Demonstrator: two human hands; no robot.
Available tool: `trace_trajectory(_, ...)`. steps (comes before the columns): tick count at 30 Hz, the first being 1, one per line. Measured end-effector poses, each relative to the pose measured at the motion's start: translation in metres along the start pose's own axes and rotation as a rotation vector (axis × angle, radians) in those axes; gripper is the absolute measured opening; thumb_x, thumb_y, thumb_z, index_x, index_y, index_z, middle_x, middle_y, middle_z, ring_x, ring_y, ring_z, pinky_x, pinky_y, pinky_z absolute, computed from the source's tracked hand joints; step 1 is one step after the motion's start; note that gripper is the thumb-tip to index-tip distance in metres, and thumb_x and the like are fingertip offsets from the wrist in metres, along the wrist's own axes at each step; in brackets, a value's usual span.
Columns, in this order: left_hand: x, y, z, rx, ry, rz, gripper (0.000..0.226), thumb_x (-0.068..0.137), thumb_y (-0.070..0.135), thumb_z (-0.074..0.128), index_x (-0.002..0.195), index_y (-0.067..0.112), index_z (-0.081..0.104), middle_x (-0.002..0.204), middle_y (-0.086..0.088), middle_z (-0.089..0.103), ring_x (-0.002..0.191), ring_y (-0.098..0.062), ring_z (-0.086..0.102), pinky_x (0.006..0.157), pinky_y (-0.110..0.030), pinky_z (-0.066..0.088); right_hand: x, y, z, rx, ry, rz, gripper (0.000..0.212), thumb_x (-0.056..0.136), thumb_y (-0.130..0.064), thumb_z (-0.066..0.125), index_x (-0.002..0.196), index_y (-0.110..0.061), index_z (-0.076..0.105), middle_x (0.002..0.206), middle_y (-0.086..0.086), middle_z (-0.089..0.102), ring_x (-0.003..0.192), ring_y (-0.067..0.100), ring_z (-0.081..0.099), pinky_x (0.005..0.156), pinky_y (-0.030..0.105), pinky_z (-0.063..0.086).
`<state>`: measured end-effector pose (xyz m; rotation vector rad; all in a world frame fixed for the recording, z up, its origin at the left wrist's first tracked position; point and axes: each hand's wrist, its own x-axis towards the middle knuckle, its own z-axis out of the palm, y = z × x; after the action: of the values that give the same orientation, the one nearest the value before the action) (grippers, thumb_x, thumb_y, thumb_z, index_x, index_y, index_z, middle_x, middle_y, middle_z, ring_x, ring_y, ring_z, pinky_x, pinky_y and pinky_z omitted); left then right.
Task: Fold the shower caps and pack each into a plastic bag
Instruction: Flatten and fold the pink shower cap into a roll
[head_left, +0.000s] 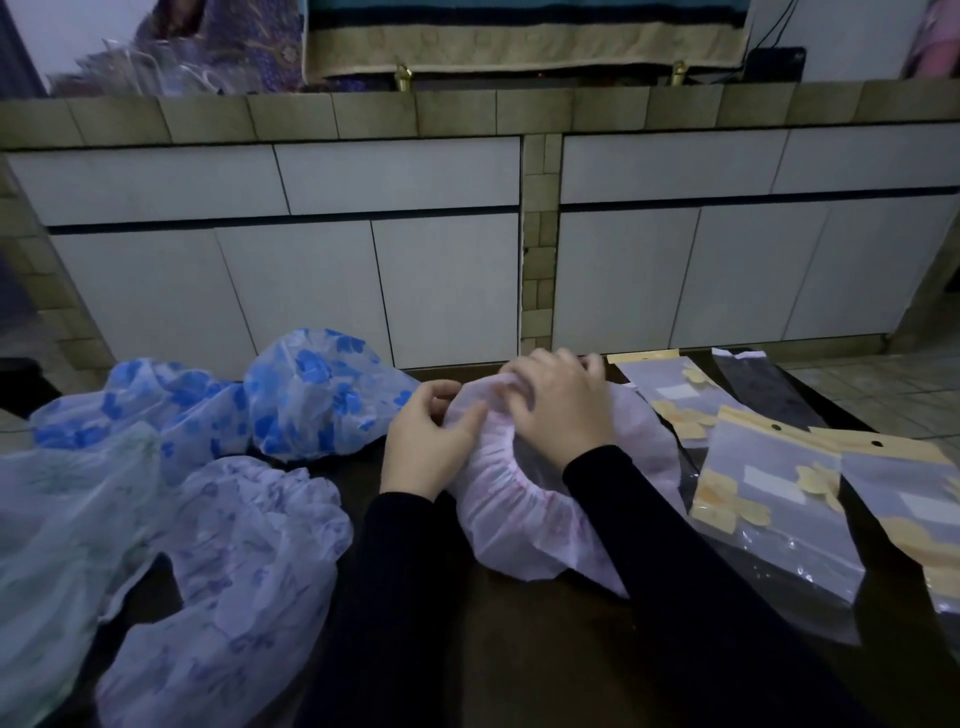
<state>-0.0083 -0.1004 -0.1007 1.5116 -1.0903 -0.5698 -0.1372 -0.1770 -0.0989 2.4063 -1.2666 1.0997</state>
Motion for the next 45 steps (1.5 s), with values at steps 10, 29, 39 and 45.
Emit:
trace_trajectory(10, 0.0, -0.002, 0.001, -0.078, -0.125, -0.347, 0.078, 0.057, 0.058, 0.082, 0.119, 0.019, 0.058, 0.12, -0.002, 0.061, 0.107, -0.023, 0.061, 0.089, -0.044, 0.054, 0.016, 0.015, -0.018, -0.136, -0.164, 0.543, 0.02, 0.095, -0.027, 0.047, 0.112, -0.018, 0.052, 0.103, 0.008, 0.066, 0.092, 0.028, 0.058, 0.092, 0.041, 0.034)
trace_trajectory(29, 0.006, -0.011, 0.006, 0.049, 0.205, -0.133, 0.014, 0.091, 0.021, 0.058, 0.099, 0.013, 0.067, 0.093, -0.002, 0.067, 0.082, -0.012, 0.058, 0.061, -0.018, 0.039, -0.007, 0.024, -0.005, 0.142, -0.175, 0.478, 0.024, 0.098, -0.035, 0.046, 0.112, -0.02, 0.058, 0.114, 0.001, 0.06, 0.106, 0.021, 0.053, 0.101, 0.044, 0.035)
trace_trajectory(39, -0.002, -0.002, 0.003, 0.257, 0.301, -0.141, 0.027, 0.099, 0.03, 0.046, 0.112, 0.012, 0.061, 0.101, -0.004, 0.064, 0.084, -0.013, 0.05, 0.073, -0.028, 0.037, -0.009, 0.025, -0.004, 0.269, -0.129, 0.55, 0.023, 0.099, -0.032, 0.044, 0.104, -0.017, 0.061, 0.101, 0.002, 0.064, 0.093, 0.02, 0.058, 0.086, 0.037, 0.048)
trace_trajectory(45, -0.011, 0.008, 0.012, 0.438, 0.393, 0.02, 0.025, 0.095, 0.022, 0.049, 0.119, 0.021, 0.057, 0.116, 0.0, 0.062, 0.104, -0.02, 0.055, 0.087, -0.037, 0.036, -0.008, 0.028, -0.005, -0.059, -0.113, 0.481, 0.033, 0.101, -0.04, 0.036, 0.119, -0.021, 0.055, 0.114, 0.004, 0.059, 0.106, 0.023, 0.051, 0.093, 0.042, 0.037)
